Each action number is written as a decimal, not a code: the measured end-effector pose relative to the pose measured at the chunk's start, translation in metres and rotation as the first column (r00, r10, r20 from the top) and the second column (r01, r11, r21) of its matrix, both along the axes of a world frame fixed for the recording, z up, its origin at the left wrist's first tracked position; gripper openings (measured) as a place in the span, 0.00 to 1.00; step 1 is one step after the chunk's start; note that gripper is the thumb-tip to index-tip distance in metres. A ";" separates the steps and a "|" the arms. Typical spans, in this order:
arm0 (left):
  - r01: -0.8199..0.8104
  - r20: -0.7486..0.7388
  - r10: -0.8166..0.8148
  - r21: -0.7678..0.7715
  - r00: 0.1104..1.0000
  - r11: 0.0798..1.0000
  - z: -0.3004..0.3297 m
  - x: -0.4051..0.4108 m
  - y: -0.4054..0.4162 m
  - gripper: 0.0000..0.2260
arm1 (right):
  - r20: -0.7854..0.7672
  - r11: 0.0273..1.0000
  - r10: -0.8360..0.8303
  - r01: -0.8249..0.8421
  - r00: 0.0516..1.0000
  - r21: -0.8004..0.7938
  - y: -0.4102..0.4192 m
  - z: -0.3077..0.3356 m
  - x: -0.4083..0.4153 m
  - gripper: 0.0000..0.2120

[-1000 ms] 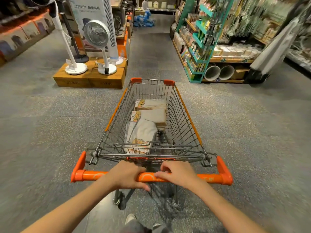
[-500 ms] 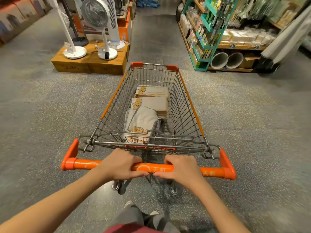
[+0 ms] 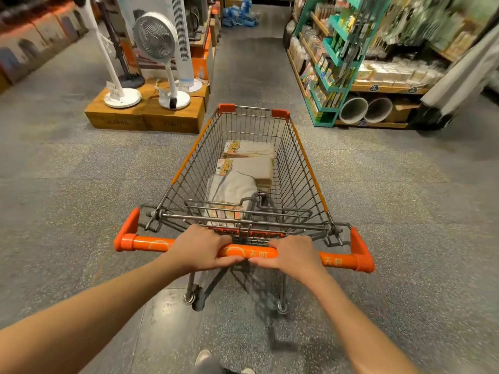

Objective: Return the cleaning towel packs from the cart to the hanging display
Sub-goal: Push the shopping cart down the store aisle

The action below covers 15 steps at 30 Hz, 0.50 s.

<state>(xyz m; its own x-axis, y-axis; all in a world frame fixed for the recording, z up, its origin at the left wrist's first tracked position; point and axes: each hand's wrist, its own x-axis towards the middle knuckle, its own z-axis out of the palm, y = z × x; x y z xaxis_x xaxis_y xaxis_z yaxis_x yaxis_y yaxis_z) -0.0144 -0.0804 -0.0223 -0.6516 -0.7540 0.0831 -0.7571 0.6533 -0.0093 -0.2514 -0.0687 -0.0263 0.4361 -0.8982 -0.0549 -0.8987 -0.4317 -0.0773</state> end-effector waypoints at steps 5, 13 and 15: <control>0.031 0.033 -0.031 -0.012 0.999 0.999 0.001 -0.007 -0.042 0.27 | -0.017 0.999 0.004 -0.005 1.000 -0.053 -0.041 -0.001 -0.006 0.39; 0.033 0.063 -0.031 -0.030 0.998 0.999 -0.001 -0.021 -0.121 0.30 | -0.070 0.997 0.037 -0.041 0.997 -0.062 -0.117 0.003 -0.015 0.41; 0.029 0.065 -0.027 -0.033 0.998 0.999 -0.003 -0.026 -0.143 0.31 | -0.079 0.996 0.039 -0.045 0.996 -0.079 -0.137 0.004 -0.019 0.41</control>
<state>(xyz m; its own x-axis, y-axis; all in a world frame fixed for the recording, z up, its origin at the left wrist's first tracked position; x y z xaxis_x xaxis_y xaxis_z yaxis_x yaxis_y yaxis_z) -0.0401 -0.2232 -0.0250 -0.6772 -0.7329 0.0655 -0.7357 0.6725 -0.0805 -0.2701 -0.2059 -0.0222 0.4707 -0.8821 -0.0185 -0.8817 -0.4710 0.0280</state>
